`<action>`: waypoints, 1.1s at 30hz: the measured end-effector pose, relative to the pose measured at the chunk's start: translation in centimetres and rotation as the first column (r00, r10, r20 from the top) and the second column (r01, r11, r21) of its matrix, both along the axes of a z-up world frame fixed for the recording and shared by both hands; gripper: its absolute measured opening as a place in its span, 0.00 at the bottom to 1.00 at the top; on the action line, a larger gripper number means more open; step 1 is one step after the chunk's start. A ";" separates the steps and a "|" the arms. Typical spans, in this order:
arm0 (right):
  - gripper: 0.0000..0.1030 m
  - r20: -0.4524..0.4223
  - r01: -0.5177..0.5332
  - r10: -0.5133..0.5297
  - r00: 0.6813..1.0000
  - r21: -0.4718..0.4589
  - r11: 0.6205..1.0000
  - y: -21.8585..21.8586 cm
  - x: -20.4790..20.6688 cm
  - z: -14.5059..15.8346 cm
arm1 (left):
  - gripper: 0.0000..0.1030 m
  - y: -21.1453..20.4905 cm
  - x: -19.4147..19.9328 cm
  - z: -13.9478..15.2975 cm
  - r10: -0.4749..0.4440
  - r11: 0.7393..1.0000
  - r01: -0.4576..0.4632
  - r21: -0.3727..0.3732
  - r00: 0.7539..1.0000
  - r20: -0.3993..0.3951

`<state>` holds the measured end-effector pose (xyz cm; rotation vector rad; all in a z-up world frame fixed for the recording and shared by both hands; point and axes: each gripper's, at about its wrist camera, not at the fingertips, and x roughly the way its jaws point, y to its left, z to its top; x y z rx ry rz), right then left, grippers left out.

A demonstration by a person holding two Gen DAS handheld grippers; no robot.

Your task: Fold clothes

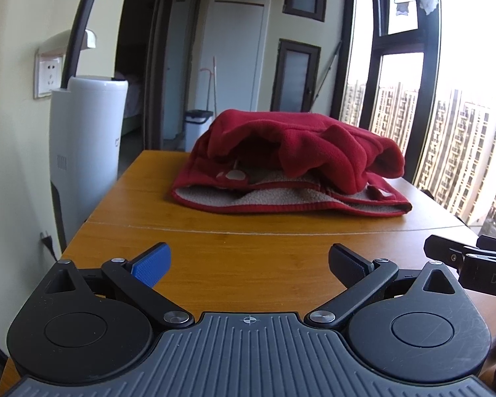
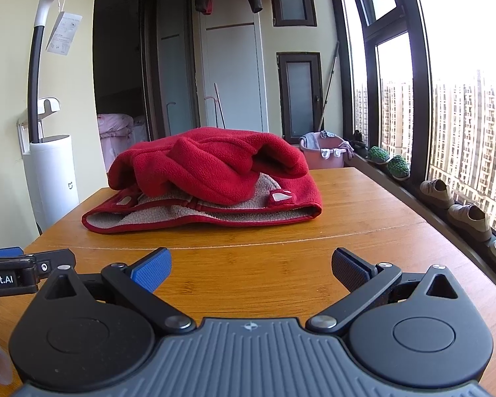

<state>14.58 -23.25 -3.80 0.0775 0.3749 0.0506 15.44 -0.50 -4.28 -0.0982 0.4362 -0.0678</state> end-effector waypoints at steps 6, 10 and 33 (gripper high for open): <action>1.00 -0.002 -0.006 0.006 1.000 0.006 1.000 -0.1 0.0 0.0 | 1.00 0.1 0.2 0.0 0.009 1.000 -0.009 -0.008 1.000 -0.009; 1.00 -0.001 -0.009 0.009 1.000 0.012 1.000 -0.2 0.0 0.0 | 1.00 -0.1 0.0 0.0 0.004 1.000 -0.004 0.000 1.000 -0.008; 1.00 -0.010 -0.012 0.012 1.000 0.039 0.999 -0.3 0.1 -0.1 | 1.00 -0.3 -0.2 0.0 0.007 1.000 -0.006 0.020 1.000 -0.013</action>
